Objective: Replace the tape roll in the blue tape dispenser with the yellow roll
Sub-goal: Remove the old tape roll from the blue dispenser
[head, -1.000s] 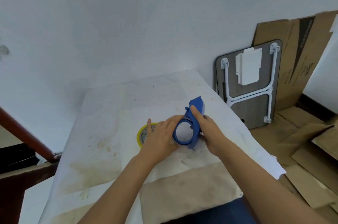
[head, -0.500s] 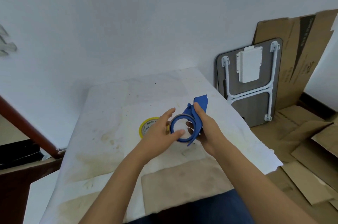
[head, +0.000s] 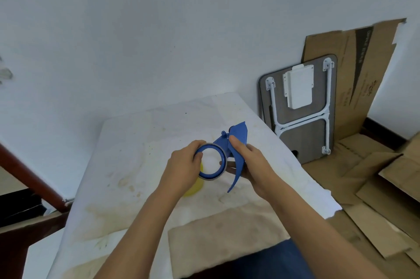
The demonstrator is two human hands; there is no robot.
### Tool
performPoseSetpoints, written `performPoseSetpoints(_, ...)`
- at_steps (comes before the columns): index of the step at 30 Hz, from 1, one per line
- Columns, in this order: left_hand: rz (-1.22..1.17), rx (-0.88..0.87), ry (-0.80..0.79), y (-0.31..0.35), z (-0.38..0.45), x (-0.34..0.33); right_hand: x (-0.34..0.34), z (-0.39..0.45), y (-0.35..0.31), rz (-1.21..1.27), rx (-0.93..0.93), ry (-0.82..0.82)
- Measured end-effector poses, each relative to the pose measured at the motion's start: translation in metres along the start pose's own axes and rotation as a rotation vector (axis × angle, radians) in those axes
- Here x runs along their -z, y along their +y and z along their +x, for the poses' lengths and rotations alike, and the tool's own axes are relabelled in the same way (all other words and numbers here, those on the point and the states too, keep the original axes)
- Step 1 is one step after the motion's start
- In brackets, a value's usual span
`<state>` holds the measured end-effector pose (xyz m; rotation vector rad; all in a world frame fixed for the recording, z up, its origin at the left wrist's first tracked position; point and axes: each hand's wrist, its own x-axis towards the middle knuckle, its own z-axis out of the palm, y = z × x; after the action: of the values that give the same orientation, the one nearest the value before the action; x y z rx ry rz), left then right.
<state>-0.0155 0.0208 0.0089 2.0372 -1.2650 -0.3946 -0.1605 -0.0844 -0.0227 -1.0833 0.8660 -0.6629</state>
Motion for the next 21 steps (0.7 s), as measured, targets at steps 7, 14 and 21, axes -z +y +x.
performPoseSetpoints(7, -0.018, -0.046, 0.026, 0.002, 0.005, 0.004, 0.0, -0.005, -0.009, -0.024, -0.003, -0.044)
performPoseSetpoints(14, -0.125, -0.087, 0.117, -0.004, 0.003, 0.01, 0.002, -0.008, -0.01, -0.01, 0.008, -0.084)
performPoseSetpoints(21, -0.223, -0.131, 0.119, -0.008, -0.003, 0.01, 0.005, -0.01, -0.008, -0.025, 0.03, -0.049)
